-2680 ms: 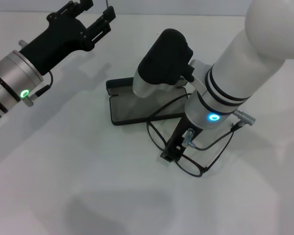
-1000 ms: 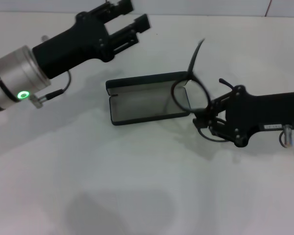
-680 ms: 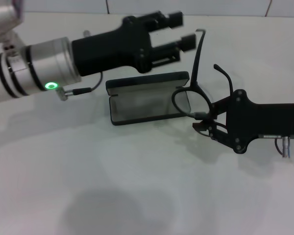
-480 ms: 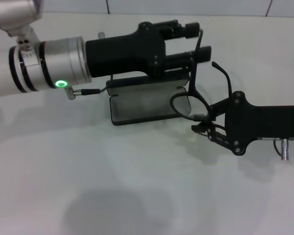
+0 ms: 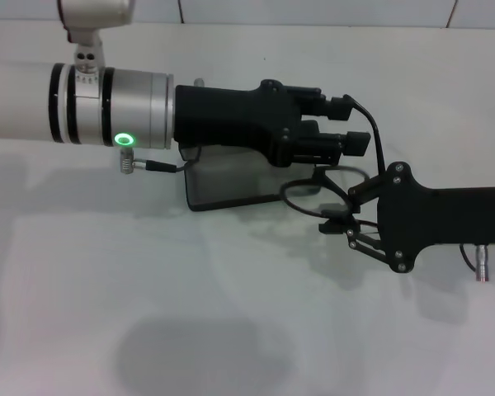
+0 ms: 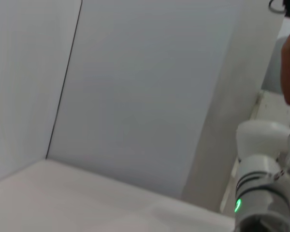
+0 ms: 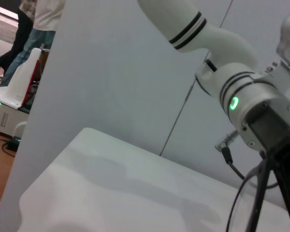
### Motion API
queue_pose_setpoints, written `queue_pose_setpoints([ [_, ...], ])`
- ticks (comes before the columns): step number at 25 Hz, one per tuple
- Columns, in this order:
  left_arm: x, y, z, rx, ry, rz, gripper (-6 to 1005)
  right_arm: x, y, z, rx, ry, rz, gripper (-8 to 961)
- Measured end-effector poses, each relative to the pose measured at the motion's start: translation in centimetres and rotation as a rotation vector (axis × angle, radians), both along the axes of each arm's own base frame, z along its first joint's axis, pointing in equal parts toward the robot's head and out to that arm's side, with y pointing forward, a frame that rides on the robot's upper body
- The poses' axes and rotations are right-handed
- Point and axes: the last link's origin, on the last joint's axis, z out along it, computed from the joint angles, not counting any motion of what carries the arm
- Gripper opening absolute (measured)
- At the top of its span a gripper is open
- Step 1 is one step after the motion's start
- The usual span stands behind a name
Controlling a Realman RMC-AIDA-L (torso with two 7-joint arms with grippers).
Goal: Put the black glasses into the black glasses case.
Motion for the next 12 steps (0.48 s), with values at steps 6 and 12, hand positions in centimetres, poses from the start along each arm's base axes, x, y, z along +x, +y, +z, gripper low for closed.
queue_pose_setpoints([
  [6, -0.1, 0.2, 0.6, 0.023, -0.028, 0.022, 625, 0.5, -0.3, 0.5, 0.057, 0.025, 0.036, 116],
  [12, -1.4, 0.0, 1.5, 0.066, -0.038, 0.054, 624, 0.5, -3.0, 2.1, 0.137, 0.183, 0.204, 117],
])
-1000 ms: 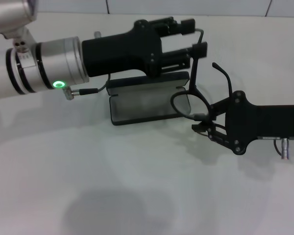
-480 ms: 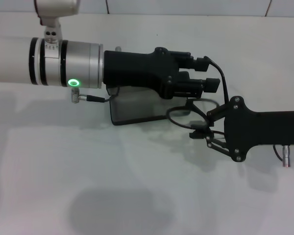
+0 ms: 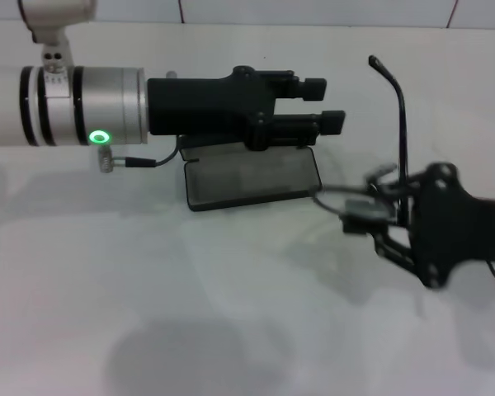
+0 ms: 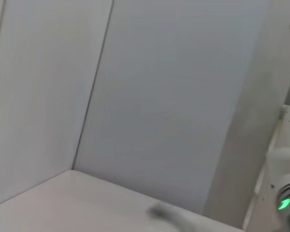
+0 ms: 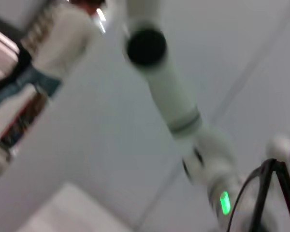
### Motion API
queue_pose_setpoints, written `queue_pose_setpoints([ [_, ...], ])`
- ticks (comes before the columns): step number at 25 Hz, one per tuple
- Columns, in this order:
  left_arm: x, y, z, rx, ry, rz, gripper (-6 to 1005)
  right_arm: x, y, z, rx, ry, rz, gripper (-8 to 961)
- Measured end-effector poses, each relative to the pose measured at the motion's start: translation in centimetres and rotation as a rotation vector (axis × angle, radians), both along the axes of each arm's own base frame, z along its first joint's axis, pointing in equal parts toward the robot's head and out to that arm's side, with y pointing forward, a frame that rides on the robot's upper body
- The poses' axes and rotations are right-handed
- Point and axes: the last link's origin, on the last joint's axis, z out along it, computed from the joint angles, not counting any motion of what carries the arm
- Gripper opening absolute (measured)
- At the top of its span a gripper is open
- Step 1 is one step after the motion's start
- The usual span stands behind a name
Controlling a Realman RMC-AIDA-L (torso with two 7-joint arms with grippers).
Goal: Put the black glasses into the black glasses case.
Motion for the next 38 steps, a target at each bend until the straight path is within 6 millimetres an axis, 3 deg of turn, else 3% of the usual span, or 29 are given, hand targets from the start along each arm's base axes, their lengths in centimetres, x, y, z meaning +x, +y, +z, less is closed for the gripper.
queue_pose_setpoints([
  [4, -0.4, 0.2, -0.2, 0.019, 0.017, 0.022, 624, -0.9, -2.2, 0.3, -0.070, 0.069, 0.153, 117],
  [8, 0.0, 0.5, -0.9, 0.040, 0.022, 0.021, 624, -2.1, -2.7, -1.1, -0.192, 0.078, 0.224, 117],
  [15, 1.0, 0.0, -1.8, 0.074, -0.010, -0.055, 624, -3.4, -0.6, -3.5, -0.336, 0.096, 0.150, 117],
  [28, 1.5, -1.9, -1.6, 0.129, -0.124, -0.186, 624, -2.6, 1.8, -4.1, -0.356, 0.073, -0.131, 117],
  [38, 1.9, -2.0, -2.0, 0.113, -0.116, -0.205, 624, -2.0, 2.4, -4.4, -0.332, 0.048, -0.187, 117],
])
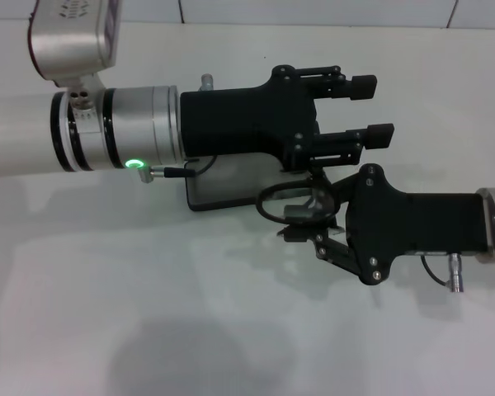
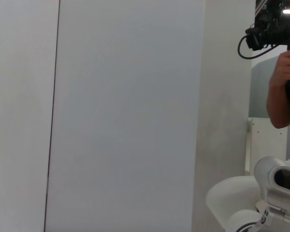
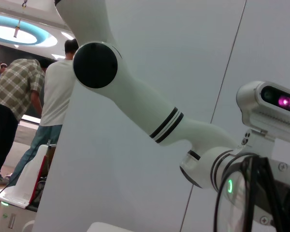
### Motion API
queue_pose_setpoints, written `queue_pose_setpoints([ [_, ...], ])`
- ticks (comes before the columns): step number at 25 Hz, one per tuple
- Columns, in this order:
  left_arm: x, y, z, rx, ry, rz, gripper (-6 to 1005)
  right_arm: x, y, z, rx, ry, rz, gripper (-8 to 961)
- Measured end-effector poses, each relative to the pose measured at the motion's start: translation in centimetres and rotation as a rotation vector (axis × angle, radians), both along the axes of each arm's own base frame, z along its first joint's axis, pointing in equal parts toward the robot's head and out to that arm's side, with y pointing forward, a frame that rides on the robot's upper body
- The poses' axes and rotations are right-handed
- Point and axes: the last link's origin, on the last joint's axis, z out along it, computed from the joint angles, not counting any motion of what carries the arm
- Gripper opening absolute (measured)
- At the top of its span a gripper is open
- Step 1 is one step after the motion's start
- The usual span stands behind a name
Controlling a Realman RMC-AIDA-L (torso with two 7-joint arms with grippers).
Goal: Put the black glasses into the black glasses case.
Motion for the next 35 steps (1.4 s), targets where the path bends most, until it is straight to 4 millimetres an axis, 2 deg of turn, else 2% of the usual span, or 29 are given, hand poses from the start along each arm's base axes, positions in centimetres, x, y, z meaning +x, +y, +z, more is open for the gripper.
queue_pose_setpoints([
  [7, -0.4, 0.6, 0.6, 0.065, -0.035, 0.034, 624, 1.2, 0.0, 0.8, 0.027, -0.023, -0.020, 116],
  [10, -1.8, 1.5, 2.1, 0.171, -0.090, 0.126, 624, 2.1, 0.7, 1.3, 0.114, -0.062, -0.060, 119],
  [13, -3.5, 2.2, 3.7, 0.259, -0.126, 0.217, 624, 2.4, 2.0, 0.9, 0.267, -0.190, -0.107, 124],
  [15, -4.3, 2.5, 4.3, 0.296, -0.135, 0.261, 624, 2.1, 2.7, 0.2, 0.360, -0.312, -0.123, 127],
  [16, -4.8, 2.7, 4.8, 0.321, -0.145, 0.289, 624, 1.2, 2.8, -0.4, 0.412, -0.369, -0.115, 128],
  [19, -5.8, 2.9, 5.7, 0.363, -0.169, 0.338, 624, -0.2, 2.9, -2.0, 0.498, -0.455, -0.078, 133],
  [20, -7.1, 3.0, 7.1, 0.421, -0.214, 0.404, 624, -0.5, 2.9, -2.6, 0.519, -0.480, -0.066, 135],
  [28, -7.8, 3.3, 7.7, 0.448, -0.252, 0.449, 624, -2.5, 3.0, -6.5, 0.648, -0.612, 0.029, 147],
  [35, -7.7, 3.2, 7.2, 0.444, -0.241, 0.442, 623, -3.9, 3.1, -8.5, 0.755, -0.675, 0.094, 158],
])
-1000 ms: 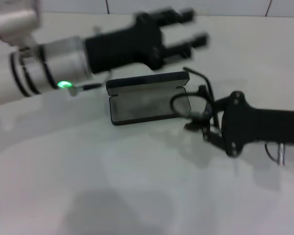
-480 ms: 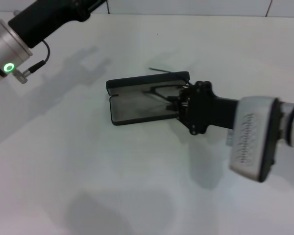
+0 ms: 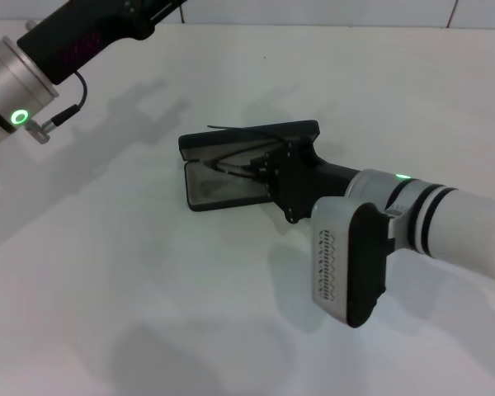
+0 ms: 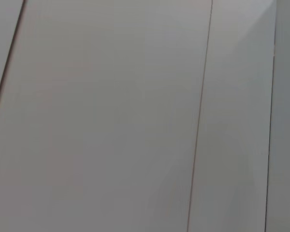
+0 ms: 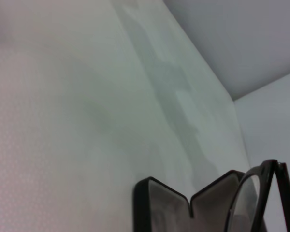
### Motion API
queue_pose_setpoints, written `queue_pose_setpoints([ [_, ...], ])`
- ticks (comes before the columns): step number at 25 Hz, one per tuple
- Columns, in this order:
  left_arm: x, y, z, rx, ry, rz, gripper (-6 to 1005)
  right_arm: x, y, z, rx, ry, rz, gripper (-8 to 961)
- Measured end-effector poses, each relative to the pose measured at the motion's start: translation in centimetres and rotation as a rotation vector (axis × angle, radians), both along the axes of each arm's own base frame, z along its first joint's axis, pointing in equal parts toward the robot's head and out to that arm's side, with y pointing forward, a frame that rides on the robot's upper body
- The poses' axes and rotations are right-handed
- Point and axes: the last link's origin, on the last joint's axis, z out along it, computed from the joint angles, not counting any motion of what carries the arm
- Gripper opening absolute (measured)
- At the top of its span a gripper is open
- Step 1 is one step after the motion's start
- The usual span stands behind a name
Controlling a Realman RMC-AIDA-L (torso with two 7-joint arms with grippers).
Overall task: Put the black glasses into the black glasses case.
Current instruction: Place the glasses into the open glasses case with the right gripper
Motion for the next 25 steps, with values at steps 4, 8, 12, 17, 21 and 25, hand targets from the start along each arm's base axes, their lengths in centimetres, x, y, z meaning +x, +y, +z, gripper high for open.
queue_pose_setpoints([
  [4, -0.08, -0.05, -0.14, 0.002, 0.003, 0.001, 623, 0.01, 0.00, -0.33, 0.028, -0.018, 0.007, 164],
  [8, -0.19, -0.12, -0.31, 0.001, 0.006, 0.003, 623, 0.23, -0.06, -0.72, 0.029, -0.038, 0.011, 170],
  [12, -0.11, -0.11, -0.53, -0.003, 0.008, 0.000, 623, 0.44, 0.14, -0.72, 0.042, -0.041, 0.000, 176],
  [17, 0.08, -0.17, -0.81, -0.015, 0.015, -0.010, 623, 0.47, 0.28, -0.63, 0.056, -0.034, -0.012, 184],
  [21, 0.19, -0.21, -0.98, -0.023, 0.018, -0.015, 623, 0.58, 0.20, -0.61, 0.061, -0.032, -0.017, 190],
  [25, 0.10, -0.27, -0.98, -0.023, 0.018, -0.013, 623, 0.36, -0.21, -0.49, 0.065, -0.011, -0.024, 197],
])
